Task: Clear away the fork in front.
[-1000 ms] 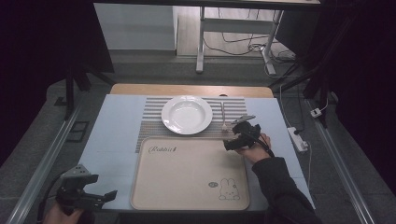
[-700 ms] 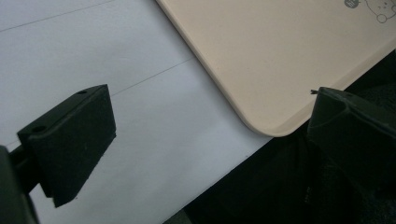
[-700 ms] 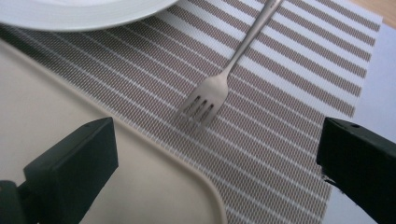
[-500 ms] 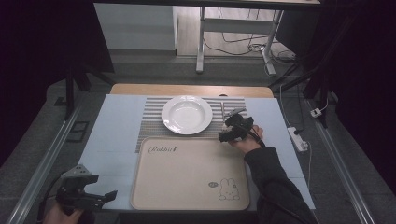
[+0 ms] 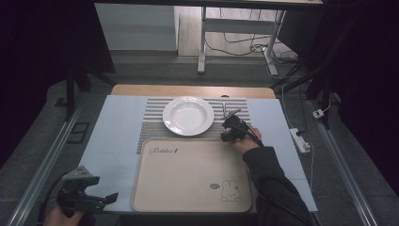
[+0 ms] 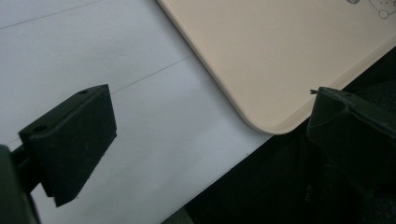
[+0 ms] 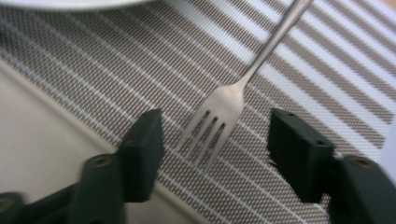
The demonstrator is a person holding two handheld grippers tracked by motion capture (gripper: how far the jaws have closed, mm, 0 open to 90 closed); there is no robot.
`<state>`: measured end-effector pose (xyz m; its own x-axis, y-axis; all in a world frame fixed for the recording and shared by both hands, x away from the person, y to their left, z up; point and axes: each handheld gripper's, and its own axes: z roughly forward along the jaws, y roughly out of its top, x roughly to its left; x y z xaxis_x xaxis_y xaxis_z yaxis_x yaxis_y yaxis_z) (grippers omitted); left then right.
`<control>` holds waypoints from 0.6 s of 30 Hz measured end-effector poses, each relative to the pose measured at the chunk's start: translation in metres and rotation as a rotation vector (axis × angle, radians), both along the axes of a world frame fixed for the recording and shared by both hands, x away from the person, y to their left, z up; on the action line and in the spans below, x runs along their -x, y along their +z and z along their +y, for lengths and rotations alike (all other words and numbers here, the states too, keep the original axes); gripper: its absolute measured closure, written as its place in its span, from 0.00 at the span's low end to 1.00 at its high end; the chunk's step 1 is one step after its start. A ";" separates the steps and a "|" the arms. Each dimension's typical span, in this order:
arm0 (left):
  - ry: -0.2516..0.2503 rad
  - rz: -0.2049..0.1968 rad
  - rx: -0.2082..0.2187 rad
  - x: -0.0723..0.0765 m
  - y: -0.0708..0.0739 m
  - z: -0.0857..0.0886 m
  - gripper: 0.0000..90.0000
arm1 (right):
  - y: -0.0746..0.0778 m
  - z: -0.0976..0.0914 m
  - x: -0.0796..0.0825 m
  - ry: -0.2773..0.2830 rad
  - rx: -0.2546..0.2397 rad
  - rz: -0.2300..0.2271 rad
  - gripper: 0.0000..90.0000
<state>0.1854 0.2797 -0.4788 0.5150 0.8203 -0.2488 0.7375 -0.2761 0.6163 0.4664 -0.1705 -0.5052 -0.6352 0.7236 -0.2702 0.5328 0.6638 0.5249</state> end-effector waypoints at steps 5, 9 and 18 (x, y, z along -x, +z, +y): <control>-0.003 -0.001 -0.002 0.000 0.000 0.000 0.02 | -0.001 0.002 0.002 0.018 0.015 0.005 0.66; -0.005 0.000 -0.007 0.000 0.000 -0.001 0.02 | -0.001 0.003 0.004 0.031 0.045 -0.001 0.75; -0.008 -0.003 -0.011 0.000 0.000 -0.002 0.02 | 0.004 -0.001 0.005 0.005 0.088 -0.011 1.00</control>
